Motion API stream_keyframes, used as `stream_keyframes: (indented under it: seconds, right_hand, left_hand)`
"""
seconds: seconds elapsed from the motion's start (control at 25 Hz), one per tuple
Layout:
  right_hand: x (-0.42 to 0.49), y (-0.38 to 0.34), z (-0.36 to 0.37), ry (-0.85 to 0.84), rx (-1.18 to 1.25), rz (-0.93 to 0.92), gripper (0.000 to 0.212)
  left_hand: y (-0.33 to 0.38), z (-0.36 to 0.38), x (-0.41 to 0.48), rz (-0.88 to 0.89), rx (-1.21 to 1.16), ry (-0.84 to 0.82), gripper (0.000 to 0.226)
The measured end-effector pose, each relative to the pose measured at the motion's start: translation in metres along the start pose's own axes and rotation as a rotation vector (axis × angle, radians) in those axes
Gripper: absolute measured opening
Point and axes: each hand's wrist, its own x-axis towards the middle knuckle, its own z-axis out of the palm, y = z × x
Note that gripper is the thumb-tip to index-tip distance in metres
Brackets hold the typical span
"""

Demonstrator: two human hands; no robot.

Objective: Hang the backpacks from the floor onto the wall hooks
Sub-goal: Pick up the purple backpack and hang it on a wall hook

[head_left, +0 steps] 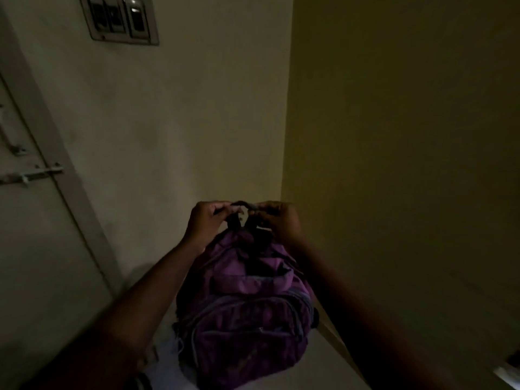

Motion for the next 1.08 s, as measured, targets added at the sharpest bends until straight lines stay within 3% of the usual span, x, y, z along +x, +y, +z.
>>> stream_keyframes:
  seconds: [0.16, 0.4, 0.56, 0.76, 0.88, 1.08]
  right_hand:
    - [0.089, -0.053, 0.009, 0.037, 0.211, -0.060, 0.015]
    - [0.220, -0.112, 0.028, -0.032, 0.315, -0.245, 0.011]
    - [0.295, -0.145, 0.039, 0.067, 0.246, -0.350, 0.023]
    - [0.382, -0.208, 0.034, 0.163, 0.003, -0.520, 0.024]
    - [0.427, -0.245, 0.030, 0.240, -0.011, -0.582, 0.023]
    - [0.498, -0.309, 0.009, 0.356, -0.002, -0.713, 0.023]
  left_hand:
    - [0.038, -0.016, 0.107, 0.157, 0.012, 0.022, 0.017]
    - [0.081, -0.042, 0.239, 0.310, -0.043, 0.167, 0.013]
    - [0.101, -0.063, 0.312, 0.422, 0.041, 0.178, 0.016]
    - [0.145, -0.087, 0.399, 0.558, 0.181, 0.175, 0.023]
    - [0.178, -0.099, 0.446, 0.648, 0.249, 0.197, 0.022]
    - [0.243, -0.106, 0.521, 0.795, 0.347, 0.372, 0.020]
